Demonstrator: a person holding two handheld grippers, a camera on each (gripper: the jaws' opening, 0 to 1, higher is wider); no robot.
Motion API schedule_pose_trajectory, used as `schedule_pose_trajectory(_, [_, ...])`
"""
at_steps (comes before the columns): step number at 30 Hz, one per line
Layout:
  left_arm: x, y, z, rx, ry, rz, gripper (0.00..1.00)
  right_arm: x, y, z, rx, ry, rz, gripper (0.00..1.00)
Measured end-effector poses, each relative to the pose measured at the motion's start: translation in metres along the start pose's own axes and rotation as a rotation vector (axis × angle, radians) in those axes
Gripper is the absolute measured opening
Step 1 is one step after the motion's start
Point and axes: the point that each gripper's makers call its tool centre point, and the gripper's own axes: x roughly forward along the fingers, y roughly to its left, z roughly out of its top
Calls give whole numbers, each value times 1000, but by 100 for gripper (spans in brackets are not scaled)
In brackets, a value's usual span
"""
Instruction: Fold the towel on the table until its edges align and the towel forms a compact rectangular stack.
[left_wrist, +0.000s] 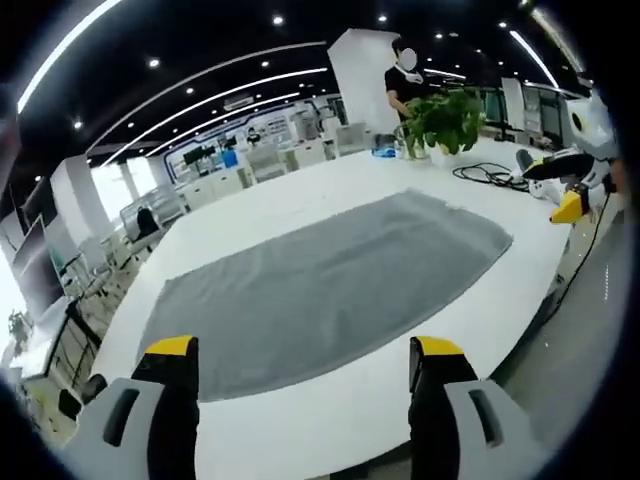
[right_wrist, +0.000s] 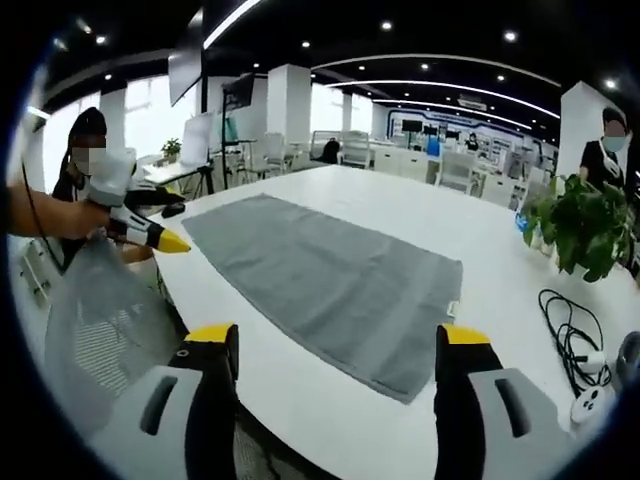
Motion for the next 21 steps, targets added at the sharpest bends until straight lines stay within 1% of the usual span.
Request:
schedule_pose_trajectory(5, [7, -19, 24, 17, -33, -50, 87, -6, -21, 18, -40, -22, -2, 79])
schedule_pose_trajectory(6, [8, -24, 27, 26, -41, -60, 87, -7, -26, 21, -50, -20, -3, 78])
schedule_pose_trajectory(8, [10, -31, 29, 43, -41, -77, 85, -9, -34, 28, -62, -27, 6, 78])
schedule_pose_trajectory(10, [13, -45, 31, 52, -36, -126, 84, -11, -42, 34, -61, -32, 11, 76])
schedule_pose_trajectory(12, [16, -56, 34, 78, -36, -156, 81, -14, -52, 43, -55, -36, 16, 75])
schedule_pose_trajectory(13, [16, -61, 37, 85, -38, -166, 80, -16, -58, 51, -55, -51, 18, 75])
schedule_pose_trajectory(14, [17, -67, 41, 97, -46, -181, 78, -16, -60, 53, -55, -53, 19, 74])
schedule_pose_trajectory(15, [19, -70, 44, 103, -50, -189, 78, -18, -66, 61, -53, -58, 22, 73])
schedule_pose_trajectory(16, [20, -74, 46, 102, -51, -198, 77, -18, -68, 63, -54, -59, 22, 72])
schedule_pose_trajectory(19, [25, -93, 58, 107, -60, -249, 77, -19, -82, 77, -72, -76, 26, 72])
schedule_pose_trajectory(21, [27, -110, 70, 132, -87, -298, 75, -18, -89, 83, -81, -82, 25, 71])
